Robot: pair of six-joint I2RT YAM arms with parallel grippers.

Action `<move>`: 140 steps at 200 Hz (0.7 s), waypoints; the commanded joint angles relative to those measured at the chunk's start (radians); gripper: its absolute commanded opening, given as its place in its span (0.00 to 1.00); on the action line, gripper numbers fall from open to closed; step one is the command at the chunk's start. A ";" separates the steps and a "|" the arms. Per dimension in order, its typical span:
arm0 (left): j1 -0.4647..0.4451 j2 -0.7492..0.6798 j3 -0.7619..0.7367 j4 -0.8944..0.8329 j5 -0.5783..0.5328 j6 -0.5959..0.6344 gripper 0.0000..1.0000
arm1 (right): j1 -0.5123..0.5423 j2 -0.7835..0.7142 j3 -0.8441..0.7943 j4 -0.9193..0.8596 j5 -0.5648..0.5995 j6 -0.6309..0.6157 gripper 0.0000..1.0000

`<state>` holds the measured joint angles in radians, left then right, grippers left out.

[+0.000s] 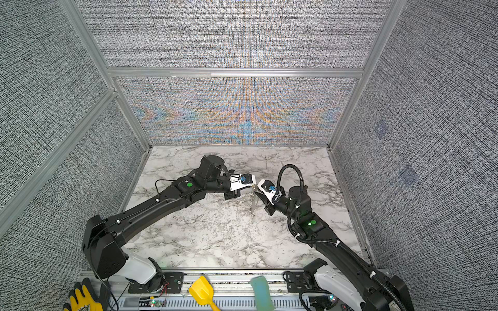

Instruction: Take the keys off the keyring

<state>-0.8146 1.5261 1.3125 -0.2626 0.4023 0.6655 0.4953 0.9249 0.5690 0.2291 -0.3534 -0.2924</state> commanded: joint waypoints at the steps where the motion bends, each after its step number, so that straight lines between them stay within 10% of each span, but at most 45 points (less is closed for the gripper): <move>1: 0.000 -0.002 0.008 0.019 0.011 -0.003 0.00 | -0.002 -0.014 -0.008 -0.016 0.004 -0.021 0.24; 140: 0.000 -0.015 0.007 0.039 0.017 -0.028 0.00 | -0.001 -0.021 -0.027 0.032 -0.033 -0.017 0.20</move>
<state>-0.8146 1.5219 1.3125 -0.2577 0.4023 0.6510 0.4927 0.9012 0.5434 0.1993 -0.3737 -0.3145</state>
